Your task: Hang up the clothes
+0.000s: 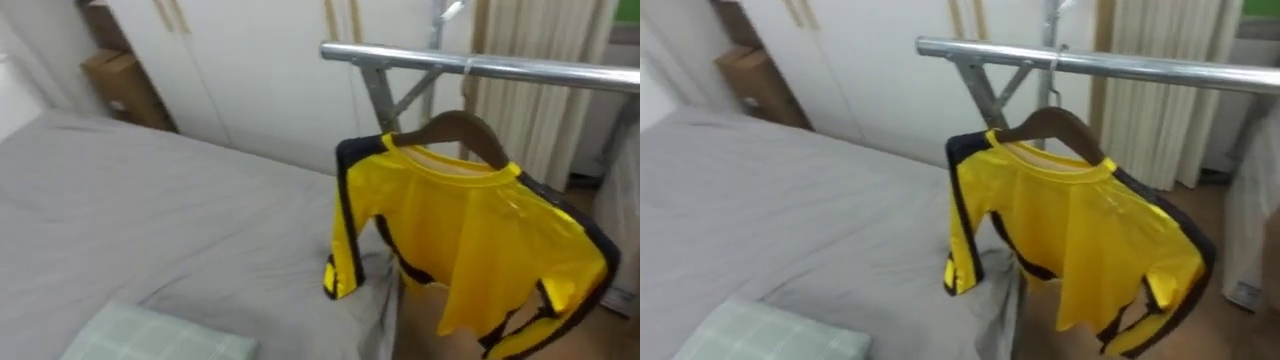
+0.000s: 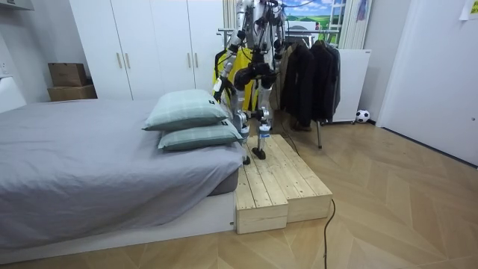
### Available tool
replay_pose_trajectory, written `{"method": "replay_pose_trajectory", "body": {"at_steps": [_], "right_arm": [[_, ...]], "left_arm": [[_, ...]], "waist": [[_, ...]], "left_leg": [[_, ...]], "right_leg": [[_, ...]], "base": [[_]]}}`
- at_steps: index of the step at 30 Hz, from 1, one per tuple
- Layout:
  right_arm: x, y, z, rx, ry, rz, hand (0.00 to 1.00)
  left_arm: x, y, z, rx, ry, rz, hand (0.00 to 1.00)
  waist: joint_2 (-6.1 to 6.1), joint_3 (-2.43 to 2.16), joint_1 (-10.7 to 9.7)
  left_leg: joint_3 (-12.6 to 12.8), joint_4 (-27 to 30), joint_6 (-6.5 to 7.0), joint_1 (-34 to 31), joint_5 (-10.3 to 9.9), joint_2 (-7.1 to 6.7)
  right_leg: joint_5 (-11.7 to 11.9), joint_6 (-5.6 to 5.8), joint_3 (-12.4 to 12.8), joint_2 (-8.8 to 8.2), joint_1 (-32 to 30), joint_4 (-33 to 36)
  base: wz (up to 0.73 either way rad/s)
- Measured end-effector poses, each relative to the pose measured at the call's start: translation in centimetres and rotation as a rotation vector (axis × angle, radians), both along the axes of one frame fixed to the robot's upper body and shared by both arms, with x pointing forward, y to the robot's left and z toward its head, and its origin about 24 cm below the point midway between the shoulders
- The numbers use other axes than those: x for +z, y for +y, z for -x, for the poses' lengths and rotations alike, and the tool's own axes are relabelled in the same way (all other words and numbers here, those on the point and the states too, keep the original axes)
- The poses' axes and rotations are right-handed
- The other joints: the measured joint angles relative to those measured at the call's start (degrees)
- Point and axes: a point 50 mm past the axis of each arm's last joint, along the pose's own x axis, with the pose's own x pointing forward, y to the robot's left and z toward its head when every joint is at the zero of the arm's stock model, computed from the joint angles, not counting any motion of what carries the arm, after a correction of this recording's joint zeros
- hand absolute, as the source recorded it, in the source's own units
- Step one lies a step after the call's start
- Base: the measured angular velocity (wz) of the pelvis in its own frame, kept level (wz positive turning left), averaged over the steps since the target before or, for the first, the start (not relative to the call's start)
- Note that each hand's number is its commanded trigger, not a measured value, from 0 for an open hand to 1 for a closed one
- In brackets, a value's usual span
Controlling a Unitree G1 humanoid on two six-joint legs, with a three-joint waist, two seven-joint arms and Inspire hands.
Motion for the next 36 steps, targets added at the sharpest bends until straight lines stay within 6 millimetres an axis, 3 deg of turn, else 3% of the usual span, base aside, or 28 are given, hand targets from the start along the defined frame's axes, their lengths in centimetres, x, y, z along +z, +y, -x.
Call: {"method": "replay_pose_trajectory", "body": {"at_steps": [1, 2, 3, 4, 6, 7, 8, 9, 11, 12, 14, 16, 18, 19, 22, 23, 24, 27, 29, 32, 36], "right_arm": [[0.0, -0.1, 0.1, -0.012, 0.004, 0.0, 0.0], [-0.1, -0.2, 0.3, -0.027, 0.014, 0.006, 0.0], [-0.1, -0.3, 0.4, -0.033, 0.027, 0.017, 0.0], [-0.1, -0.3, 0.5, -0.045, 0.03, 0.019, 0.0], [-0.2, -0.6, 1.0, -0.099, 0.043, 0.021, 0.0], [-0.2, -0.6, 1.0, -0.106, 0.045, 0.02, 0.0], [-0.2, -0.6, 1.0, -0.111, 0.044, 0.024, 0.0], [-0.2, -0.7, 0.9, -0.112, 0.043, 0.029, 0.0], [-0.2, -0.6, 0.7, -0.111, 0.042, 0.036, 0.0], [-0.2, -0.7, 0.7, -0.112, 0.041, 0.046, 0.0], [-0.3, -0.8, 1.0, -0.131, 0.05, 0.048, 0.0], [-0.3, -0.8, 1.1, -0.14, 0.051, 0.051, 0.0], [-0.3, -0.7, 1.5, -0.166, 0.056, 0.047, 0.0], [-0.4, -0.7, 1.7, -0.178, 0.061, 0.052, 0.0], [-0.4, -0.8, 2.0, -0.192, 0.068, 0.067, 0.0], [-0.4, -0.8, 2.2, -0.198, 0.075, 0.068, 0.0], [-0.4, -1.0, 2.5, -0.22, 0.081, 0.068, 0.0], [-0.4, -1.2, 3.0, -0.252, 0.096, 0.076, 0.0], [-0.5, -1.2, 3.1, -0.251, 0.1, 0.079, 0.0], [-0.5, -1.2, 3.0, -0.222, 0.106, 0.108, 0.0], [-0.5, -1.1, 2.8, -0.189, 0.109, 0.126, 0.0]], "left_arm": [[0.0, 0.2, 0.1, 0.005, 0.003, 0.0, 0.0], [0.1, 0.4, 0.4, 0.018, 0.015, -0.002, 0.0], [0.1, 0.7, 0.6, 0.013, 0.027, -0.009, 0.0], [0.1, 0.7, 0.7, 0.01, 0.033, -0.012, 0.0], [0.1, 0.8, 1.1, 0.017, 0.056, -0.018, 0.0], [0.0, 0.8, 1.2, 0.021, 0.061, -0.021, 0.0], [0.0, 0.8, 1.4, 0.024, 0.066, -0.028, 0.0], [0.0, 0.8, 1.4, 0.029, 0.067, -0.035, 0.0], [0.1, 1.1, 1.3, 0.034, 0.061, -0.058, 0.0], [0.1, 1.0, 1.3, 0.039, 0.061, -0.056, 0.0], [0.1, 0.9, 1.2, 0.037, 0.058, -0.054, 0.0], [0.0, 0.7, 1.1, 0.039, 0.056, -0.055, 0.0], [-0.1, 0.4, 1.4, 0.062, 0.06, -0.059, 0.0], [-0.1, 0.4, 1.4, 0.078, 0.06, -0.056, 0.0], [-0.1, 0.5, 1.5, 0.094, 0.058, -0.056, 0.0], [-0.1, 0.6, 1.8, 0.105, 0.063, -0.057, 0.0], [-0.1, 0.6, 2.1, 0.109, 0.069, -0.059, 0.0], [-0.1, 0.7, 2.9, 0.114, 0.087, -0.06, 0.0], [-0.1, 0.8, 3.9, 0.12, 0.112, -0.065, 0.0], [0.0, 1.1, 5.4, 0.159, 0.143, -0.072, 0.0], [0.0, 1.0, 6.7, 0.171, 0.19, -0.072, 0.0]], "waist": [[-0.09, 0.01, 0.0], [-0.37, -0.04, -0.1], [-0.75, -0.03, -0.3], [-0.89, 0.03, -0.8], [-0.95, 0.09, -1.6], [-0.98, 0.1, -1.5], [-0.44, -0.2, -1.3], [-0.65, -0.14, -1.1], [-1.46, -0.2, -0.2], [-1.44, -0.37, 0.0], [-1.44, -0.38, -0.2], [-1.49, -0.6, -0.7], [-1.43, -0.49, -1.9], [-1.34, -0.5, -2.2], [-1.61, -0.52, -2.8], [-1.93, -0.45, -3.5], [-2.32, -0.44, -4.0], [-2.74, -0.4, -4.4], [-2.83, -0.41, -4.2], [-2.8, -0.38, -2.9], [-2.78, -0.36, -1.8]], "left_leg": [[0.8, 1.2, 0.21, 0.7, -0.4, 0.7], [2.1, 2.3, 0.15, 2.7, -0.7, 1.47], [2.9, 2.3, 0.07, 4.4, -0.9, 1.57], [2.9, 2.2, -0.18, 5.0, -1.1, 1.46], [3.2, -1.2, -1.1, 7.8, -3.3, 1.26], [3.5, -3.0, -1.27, 8.7, -4.0, 1.23], [5.3, -6.5, -1.6, 9.7, -5.1, 1.29], [7.0, -9.5, -2.2, 9.9, -6.4, 1.01], [7.6, -12.6, -2.89, 9.3, -6.4, 0.13], [6.9, -13.1, -2.29, 9.0, -6.0, -0.24], [5.4, -13.7, -1.16, 9.0, -5.2, -1.6], [3.5, -14.2, -0.46, 8.9, -4.5, -2.59], [-0.2, -14.5, 0.76, 8.9, -4.1, -3.69], [-1.6, -14.5, 1.34, 8.9, -4.0, -3.97], [-5.6, -14.5, 2.29, 8.9, -3.6, -4.91], [-8.1, -14.6, 2.67, 9.1, -3.4, -5.53], [-10.6, -14.9, 3.11, 9.5, -3.2, -6.25], [-16.2, -15.2, 3.85, 9.5, -2.8, -7.94], [-18.6, -15.1, 4.1, 9.5, -2.8, -8.73], [-21.1, -15.1, 4.26, 9.4, -2.9, -9.4], [-23.1, -15.4, 4.28, 9.5, -2.9, -9.8]], "right_leg": [[-0.1, -0.05, -1.4, -0.09, 0.1, 0.0], [-0.3, -0.02, -4.7, -0.38, 0.4, 0.0], [-0.5, 0.15, -8.4, -0.93, 0.8, 0.1], [-0.6, 0.21, -10.4, -1.17, 0.9, 0.0], [-0.8, 0.74, -16.7, -1.36, 1.0, 0.2], [-0.9, 0.79, -18.2, -1.35, 0.9, 0.3], [-1.1, 1.13, -20.5, -1.5, 0.6, 1.0], [-1.5, 1.88, -22.5, -2.12, -0.3, 2.3], [-1.0, 2.58, -23.8, -4.17, -1.6, 4.4], [0.3, 3.11, -22.7, -4.42, -1.3, 3.9], [1.8, 1.78, -20.9, -5.11, -1.1, 3.8], [3.1, 1.92, -19.2, -5.69, -0.8, 3.7], [4.1, 2.96, -18.9, -6.22, 1.0, 2.7], [4.6, 3.64, -16.7, -6.21, 1.7, 2.5], [5.2, 5.03, -14.3, -6.08, 3.5, 1.3], [5.3, 5.84, -12.0, -5.86, 4.5, 0.8], [5.1, 6.75, -8.1, -5.6, 5.3, 0.8], [4.6, 8.45, -0.4, -4.52, 6.9, -0.3], [4.1, 9.32, 2.1, -4.03, 7.8, -0.5], [3.6, 10.01, 2.4, -3.88, 9.1, -1.6], [3.4, 10.34, 5.7, -3.01, 10.4, -3.2]], "base": [[1.41], [1.49], [1.6], [1.74], [1.65], [1.33], [1.07], [0.96], [0.54], [0.41], [0.43], [0.5], [0.83], [0.78], [0.84], [1.11], [1.15], [1.01], [0.71], [0.46], [0.29]]}}
